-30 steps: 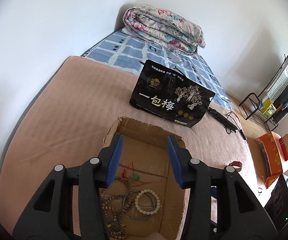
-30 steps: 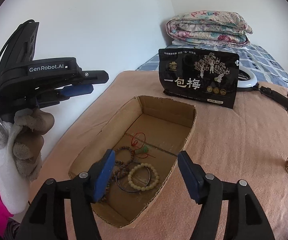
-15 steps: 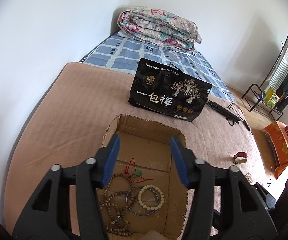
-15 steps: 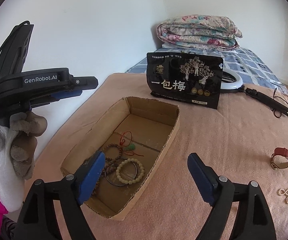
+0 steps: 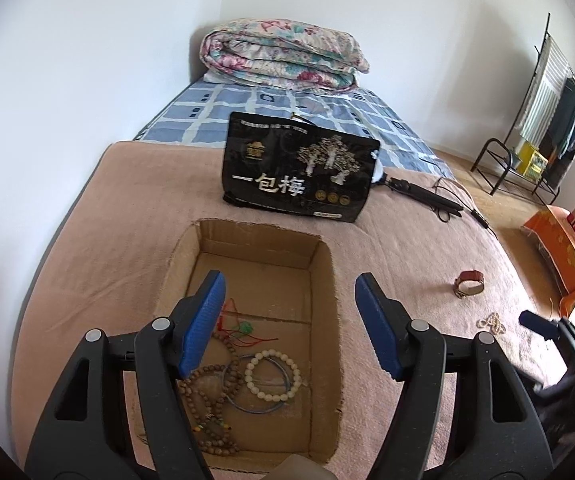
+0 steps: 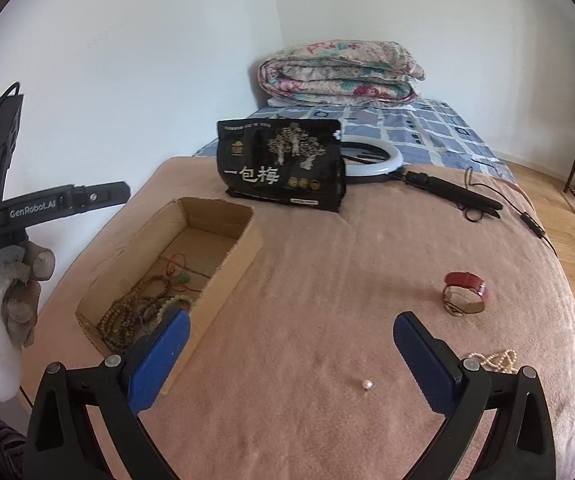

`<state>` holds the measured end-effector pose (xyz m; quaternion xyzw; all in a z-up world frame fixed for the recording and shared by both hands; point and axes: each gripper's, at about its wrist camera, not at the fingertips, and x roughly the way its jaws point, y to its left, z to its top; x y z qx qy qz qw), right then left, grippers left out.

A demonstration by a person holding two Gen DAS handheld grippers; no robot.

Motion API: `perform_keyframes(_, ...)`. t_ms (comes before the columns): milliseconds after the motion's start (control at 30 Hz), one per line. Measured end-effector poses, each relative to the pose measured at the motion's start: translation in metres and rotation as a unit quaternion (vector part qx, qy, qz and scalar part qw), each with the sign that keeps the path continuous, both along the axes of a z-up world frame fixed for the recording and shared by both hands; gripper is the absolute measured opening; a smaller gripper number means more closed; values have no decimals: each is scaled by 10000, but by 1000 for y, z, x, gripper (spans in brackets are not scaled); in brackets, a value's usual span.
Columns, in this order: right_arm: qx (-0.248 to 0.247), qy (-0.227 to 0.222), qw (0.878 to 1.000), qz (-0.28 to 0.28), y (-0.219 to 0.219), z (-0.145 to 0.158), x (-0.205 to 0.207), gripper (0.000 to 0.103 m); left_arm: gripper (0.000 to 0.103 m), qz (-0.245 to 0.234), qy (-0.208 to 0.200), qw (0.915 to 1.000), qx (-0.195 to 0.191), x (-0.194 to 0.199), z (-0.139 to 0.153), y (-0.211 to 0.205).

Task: Organize jewelry
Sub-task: 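Withdraw both tools from the box toward the remaining jewelry, then grasp loose white pearl with left tool while right tool grasps pearl necklace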

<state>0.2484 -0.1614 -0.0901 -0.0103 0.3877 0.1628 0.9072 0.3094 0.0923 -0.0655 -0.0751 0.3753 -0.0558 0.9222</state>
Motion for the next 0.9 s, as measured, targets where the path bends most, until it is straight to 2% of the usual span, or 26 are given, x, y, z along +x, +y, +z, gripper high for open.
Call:
perform_keyframes(267, 94, 73, 9968, -787, -77, 4, -2, 103, 69, -589, -13, 9982, 97, -14, -6, -55)
perform_keyframes(567, -210, 251, 9923, -1191, -148, -15, -5, 103, 69, -1429, 181, 9889, 354, -32, -27, -132)
perform_keyframes(700, -200, 335, 9899, -1363, -177, -28, -4, 103, 69, -1573, 280, 9864, 379, -33, -39, -155)
perform_keyframes(833, -76, 388, 9876, -1522, -201, -42, -1, 103, 69, -1625, 429, 9856, 187, -31, -54, -171)
perform_keyframes(900, -91, 429, 9867, -1566, -207, -52, 2, 103, 63, -1675, 487, 9845, 171, -30, -63, -178)
